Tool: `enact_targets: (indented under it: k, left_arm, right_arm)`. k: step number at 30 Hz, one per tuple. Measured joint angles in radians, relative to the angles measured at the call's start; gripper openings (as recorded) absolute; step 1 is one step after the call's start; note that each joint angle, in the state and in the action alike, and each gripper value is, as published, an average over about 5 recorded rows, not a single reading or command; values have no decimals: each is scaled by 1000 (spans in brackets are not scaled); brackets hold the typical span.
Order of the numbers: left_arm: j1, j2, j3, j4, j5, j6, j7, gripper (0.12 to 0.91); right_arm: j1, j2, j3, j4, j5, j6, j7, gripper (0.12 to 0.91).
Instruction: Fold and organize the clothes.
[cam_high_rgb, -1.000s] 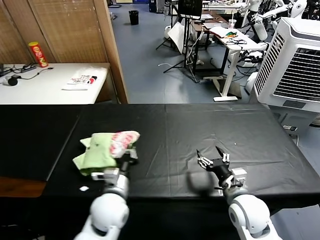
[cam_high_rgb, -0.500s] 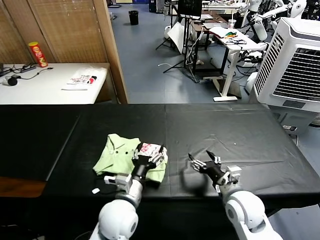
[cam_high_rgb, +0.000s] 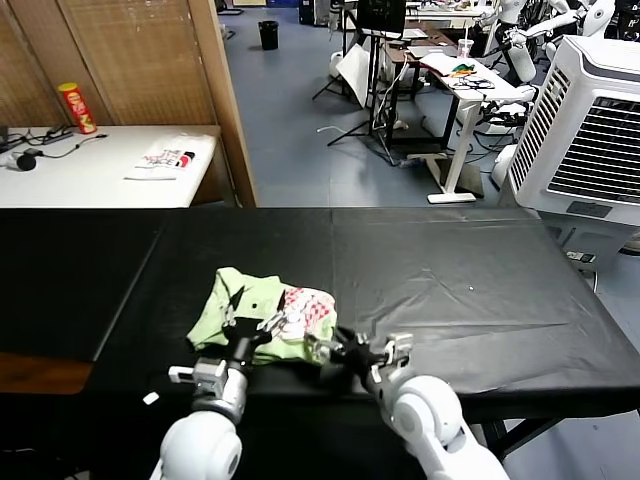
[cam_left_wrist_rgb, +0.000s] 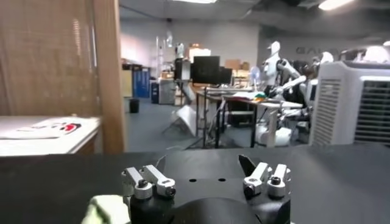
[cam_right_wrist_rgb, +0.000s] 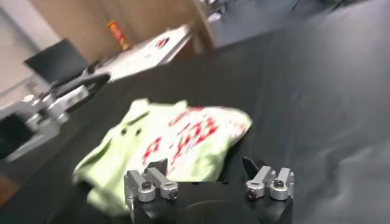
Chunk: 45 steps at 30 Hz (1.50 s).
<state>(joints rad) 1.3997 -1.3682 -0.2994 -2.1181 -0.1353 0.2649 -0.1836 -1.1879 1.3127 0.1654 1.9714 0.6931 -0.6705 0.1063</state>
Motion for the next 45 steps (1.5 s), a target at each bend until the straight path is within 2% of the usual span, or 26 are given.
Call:
enact_targets:
  k: [5,7,18,21,25,29,33,36,39,42,45]
  left_arm:
    - [10,-6,-5,1,11,-5,-3,798]
    - [13,-8,-7,1,15,-7,-4,798]
    - [22,-8,-47,14,15,-22,-5,798]
    - [25,-7,-58,21,12,-30,-6,798]
    - [26,-7,-74,33,-10,-32,-14,798]
    - [30,-6,-91,35,-78,-10,-26,798]
    - [45,6,-106,26,-154,-13,-10,798]
    - [60,22,-114,24,-183,-42,0,798]
    - [78,40,-115,24,-193,-64,-3,798]
    - [99,56,-111,15,-196,-62,-6,798]
    - [124,71,-107,-2,-192,-50,-13,798]
  right_arm:
    - [-27,-19,4,23,9,-1,0,793]
    - [-30,-23,8,25,8,1,1,751]
    - [-27,-45,36,29,-25,11,7,183]
    - [-31,-67,56,30,-57,10,5,131]
    - [-42,-113,93,24,-133,37,-24,127]
    - [-66,-155,125,32,-197,76,-67,128]
    - [-90,-178,150,51,-231,123,-89,170]
    - [-112,-182,168,72,-254,151,-70,302]
    - [-147,-176,189,101,-291,182,-44,470]
    - [-203,-163,212,137,-322,215,-27,637]
    - [-277,-147,238,179,-339,247,-17,758]
